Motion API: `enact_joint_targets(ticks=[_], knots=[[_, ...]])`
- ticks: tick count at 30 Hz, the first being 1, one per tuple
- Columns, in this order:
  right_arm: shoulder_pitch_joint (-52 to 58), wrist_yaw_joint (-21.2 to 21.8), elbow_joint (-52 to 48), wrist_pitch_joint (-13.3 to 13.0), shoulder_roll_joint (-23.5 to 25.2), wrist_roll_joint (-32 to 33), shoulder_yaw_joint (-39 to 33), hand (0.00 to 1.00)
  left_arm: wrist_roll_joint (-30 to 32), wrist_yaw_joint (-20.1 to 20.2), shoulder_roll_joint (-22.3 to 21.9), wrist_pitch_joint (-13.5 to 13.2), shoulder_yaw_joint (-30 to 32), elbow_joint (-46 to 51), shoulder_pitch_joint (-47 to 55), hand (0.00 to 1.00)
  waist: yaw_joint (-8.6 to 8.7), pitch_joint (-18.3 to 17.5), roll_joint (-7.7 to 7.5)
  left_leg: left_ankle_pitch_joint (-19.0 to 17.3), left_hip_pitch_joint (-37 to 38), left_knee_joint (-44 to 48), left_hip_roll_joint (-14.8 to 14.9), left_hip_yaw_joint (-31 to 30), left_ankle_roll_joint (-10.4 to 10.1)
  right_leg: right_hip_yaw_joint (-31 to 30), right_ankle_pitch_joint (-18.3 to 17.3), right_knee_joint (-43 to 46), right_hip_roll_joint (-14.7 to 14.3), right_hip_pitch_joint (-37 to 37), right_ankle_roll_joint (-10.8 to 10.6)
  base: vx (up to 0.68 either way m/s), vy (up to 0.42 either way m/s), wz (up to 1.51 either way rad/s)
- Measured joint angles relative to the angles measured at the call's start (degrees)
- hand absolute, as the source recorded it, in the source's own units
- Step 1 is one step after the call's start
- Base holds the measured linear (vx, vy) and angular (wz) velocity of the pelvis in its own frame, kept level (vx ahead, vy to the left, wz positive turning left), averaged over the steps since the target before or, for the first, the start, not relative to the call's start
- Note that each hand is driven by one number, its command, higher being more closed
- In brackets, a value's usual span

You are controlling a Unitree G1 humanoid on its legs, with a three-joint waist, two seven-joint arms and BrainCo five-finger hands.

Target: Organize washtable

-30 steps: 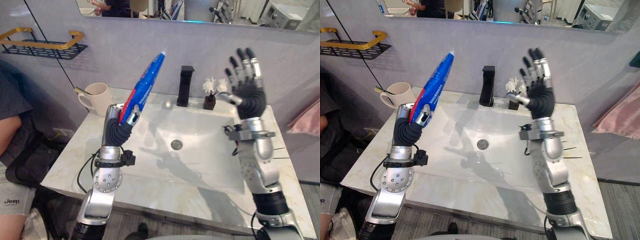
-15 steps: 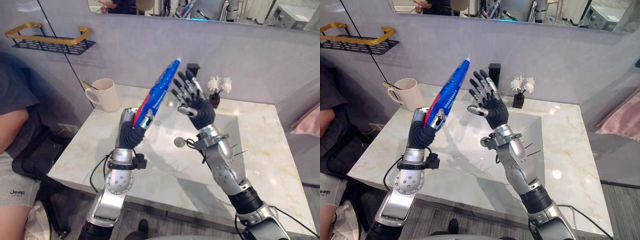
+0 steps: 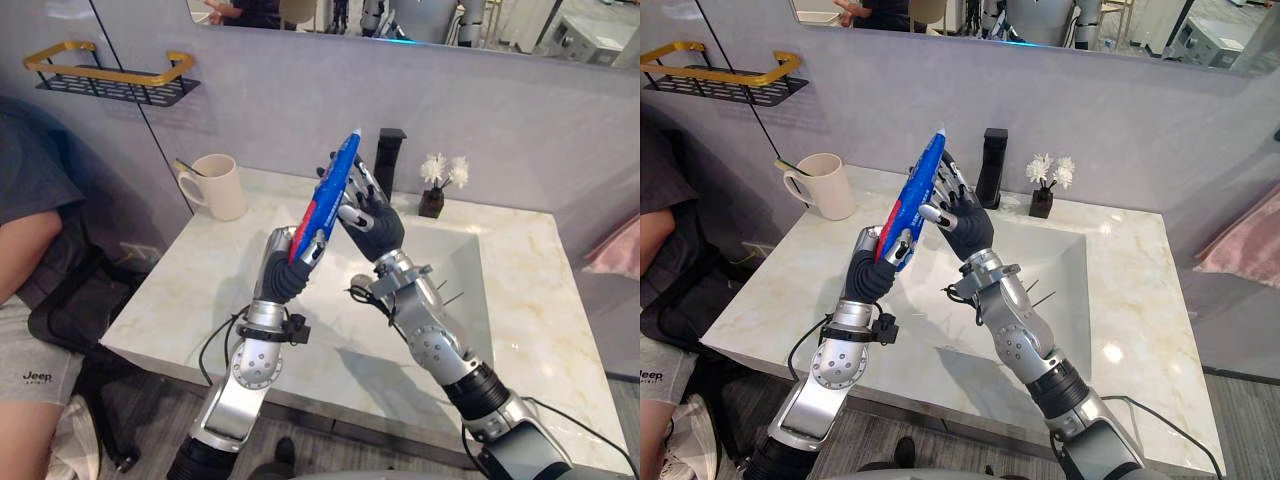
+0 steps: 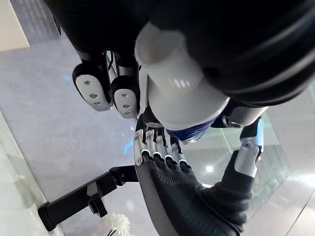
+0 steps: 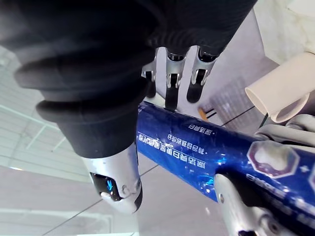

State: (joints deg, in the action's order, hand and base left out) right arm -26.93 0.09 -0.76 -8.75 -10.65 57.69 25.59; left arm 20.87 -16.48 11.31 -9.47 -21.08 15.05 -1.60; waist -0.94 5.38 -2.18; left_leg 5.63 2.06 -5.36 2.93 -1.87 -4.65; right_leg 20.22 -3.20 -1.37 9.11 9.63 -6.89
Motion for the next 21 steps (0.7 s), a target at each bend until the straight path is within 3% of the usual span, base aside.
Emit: enact_joint_targets(ticks=[5, 20, 21], knots=[[-0.91, 0.11, 0.0, -0.9, 0.02, 2.17, 0.5, 1.0, 0.05, 0.1, 0.04, -0.41, -3.37, -1.29, -0.01, 1.0, 0.02, -0.36, 0.06, 0.01, -0.26, 0.0, -0.01, -0.18, 0.0, 0.09, 0.01, -0.04, -0.01, -0.19, -0.01, 0.0, 0.0, 0.0], [-0.9, 1.45, 1.86, -0.79, 0.41, 3.64, 2.35, 1.0, 0.17, 0.16, 1.94, -0.09, -5.37, -3.25, -1.27, 1.0, 0.17, -1.36, 0.36, 0.61, -0.38, 0.0, 0.01, -0.16, 0.02, 0.01, 0.37, 0.1, 0.02, -0.48, 0.08, 0.0, 0.0, 0.0], [-0.85, 1.44, 2.41, -0.53, 0.54, 3.62, 2.36, 0.0, 0.23, 0.16, 1.93, 0.15, -5.37, -3.71, -1.27, 1.0, 0.19, -1.36, 0.36, 0.67, -0.41, 0.0, 0.01, -0.16, 0.03, 0.01, 0.41, 0.1, 0.02, -0.53, 0.09, 0.0, 0.0, 0.0]])
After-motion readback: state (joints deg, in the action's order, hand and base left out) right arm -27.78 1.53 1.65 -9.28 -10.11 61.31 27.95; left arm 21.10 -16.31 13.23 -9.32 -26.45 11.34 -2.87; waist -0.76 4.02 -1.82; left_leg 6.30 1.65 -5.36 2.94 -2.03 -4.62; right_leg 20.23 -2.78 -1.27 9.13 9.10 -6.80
